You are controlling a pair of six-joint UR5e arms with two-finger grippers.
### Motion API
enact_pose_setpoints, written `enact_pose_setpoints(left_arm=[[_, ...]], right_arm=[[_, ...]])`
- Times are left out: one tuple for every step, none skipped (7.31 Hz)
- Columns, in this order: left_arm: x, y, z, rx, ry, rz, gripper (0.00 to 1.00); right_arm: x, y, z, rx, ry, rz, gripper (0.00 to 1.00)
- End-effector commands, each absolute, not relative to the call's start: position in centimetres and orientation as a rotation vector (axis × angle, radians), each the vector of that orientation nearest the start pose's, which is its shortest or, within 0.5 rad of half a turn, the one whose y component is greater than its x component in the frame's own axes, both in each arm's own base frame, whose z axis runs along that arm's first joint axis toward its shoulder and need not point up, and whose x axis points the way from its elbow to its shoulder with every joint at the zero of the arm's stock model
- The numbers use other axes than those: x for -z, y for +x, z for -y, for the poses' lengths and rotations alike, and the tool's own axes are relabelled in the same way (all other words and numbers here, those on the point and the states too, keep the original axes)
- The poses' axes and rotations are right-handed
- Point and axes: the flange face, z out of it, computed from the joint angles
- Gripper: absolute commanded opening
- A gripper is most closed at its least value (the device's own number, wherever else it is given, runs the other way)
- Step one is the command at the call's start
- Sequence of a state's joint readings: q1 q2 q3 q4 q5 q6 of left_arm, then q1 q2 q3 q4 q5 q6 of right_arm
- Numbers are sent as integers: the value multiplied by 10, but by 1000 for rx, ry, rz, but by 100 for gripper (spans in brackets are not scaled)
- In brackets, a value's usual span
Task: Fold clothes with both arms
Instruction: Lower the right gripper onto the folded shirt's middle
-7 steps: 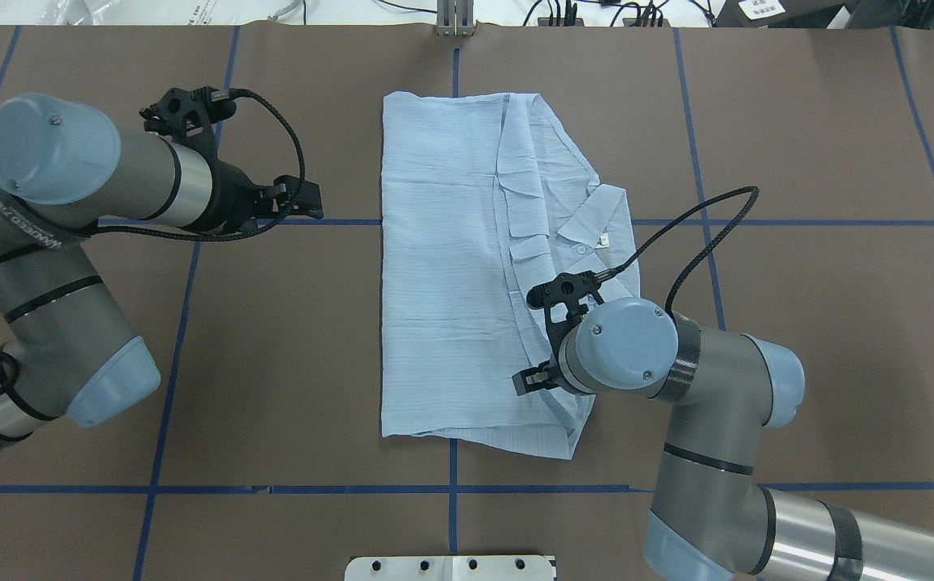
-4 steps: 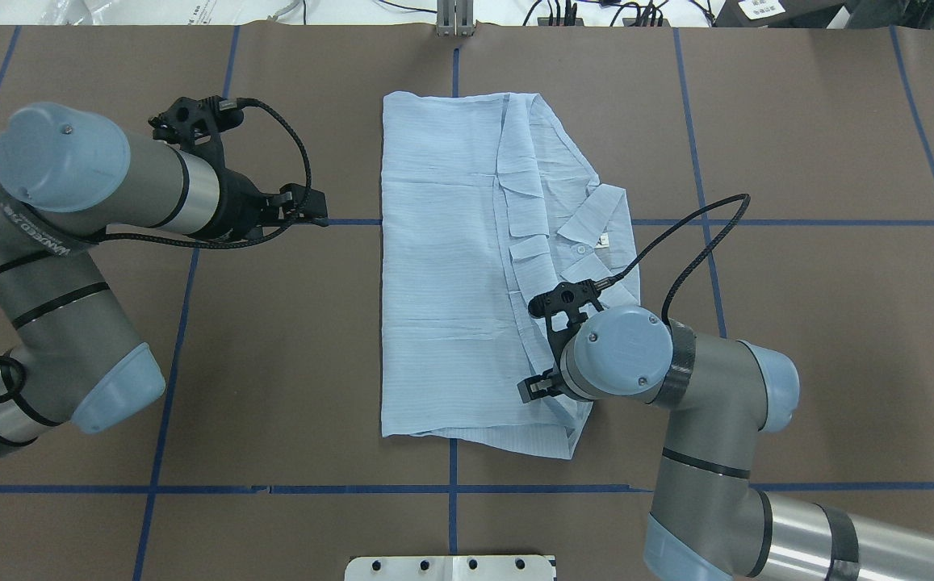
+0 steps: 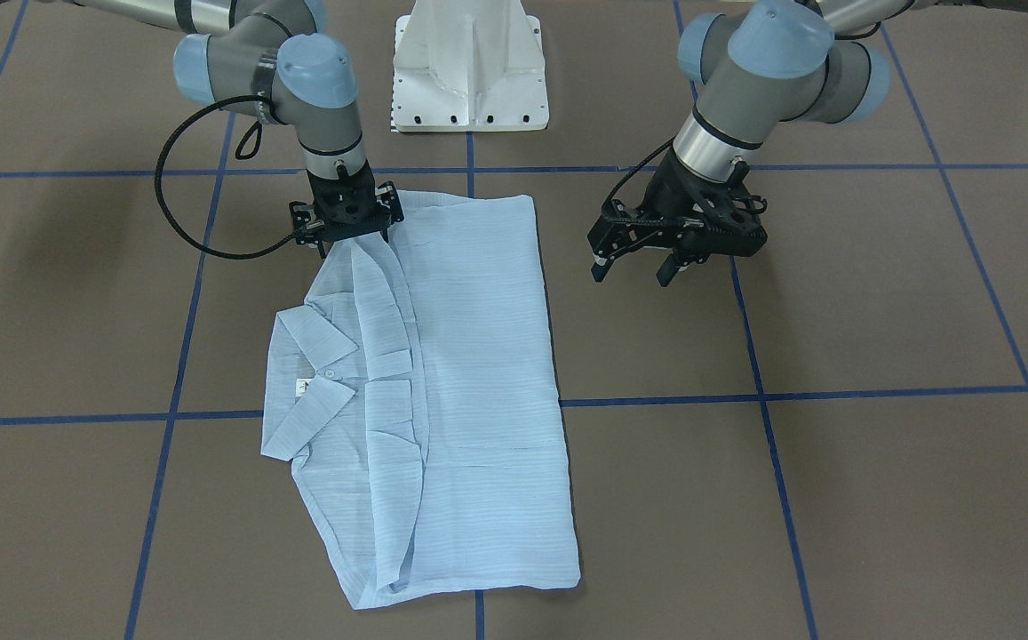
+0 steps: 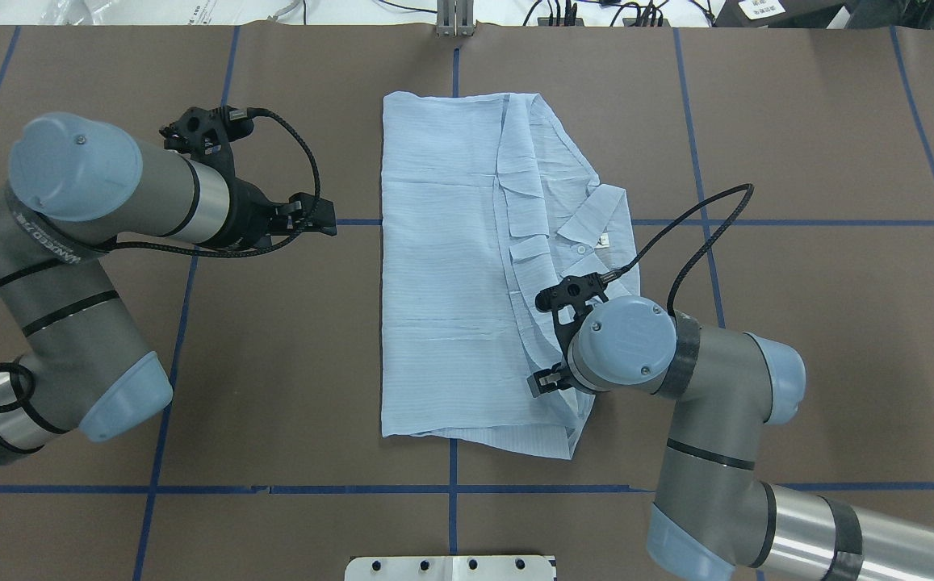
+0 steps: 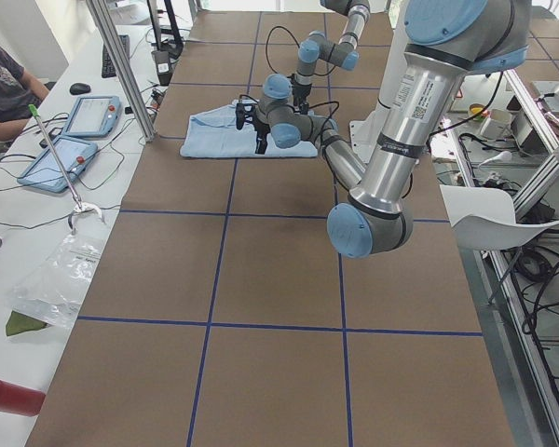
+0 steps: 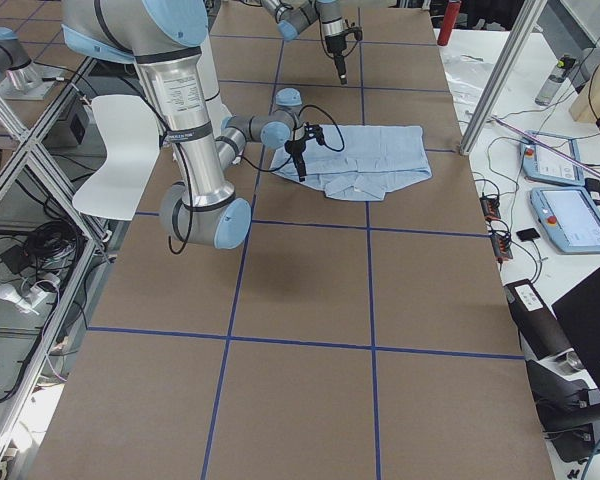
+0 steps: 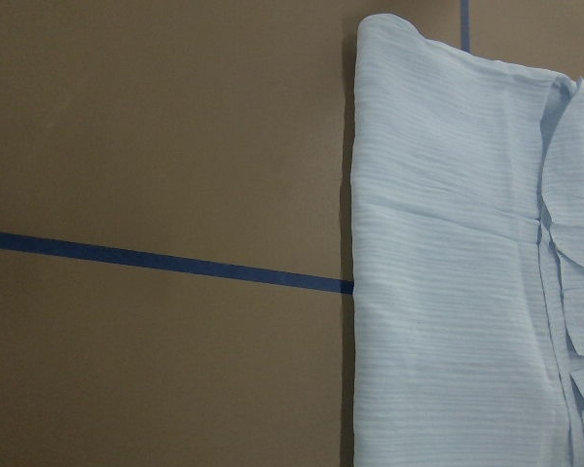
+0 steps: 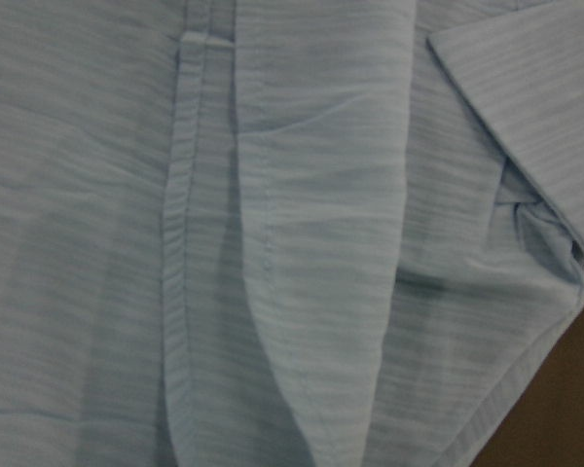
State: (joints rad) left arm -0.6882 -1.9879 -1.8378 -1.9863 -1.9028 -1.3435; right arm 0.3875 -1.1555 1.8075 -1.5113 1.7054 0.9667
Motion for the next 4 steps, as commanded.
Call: enact_pose_setpoints(left_arm=[[-255,415,454,232,190,-1118,100],[-253,421,450,237,177,-1123,100],[-248,422,450,236,179,-1130,100],[-247,422,450,235,179,-1132,100]], right_arm=[[-336,-513,360,263,234,663,100],[-347,-500,360,262,230,650,100],[-360,-485,354,265,224,636,100],[-385,-470,347,262,212,601,100]])
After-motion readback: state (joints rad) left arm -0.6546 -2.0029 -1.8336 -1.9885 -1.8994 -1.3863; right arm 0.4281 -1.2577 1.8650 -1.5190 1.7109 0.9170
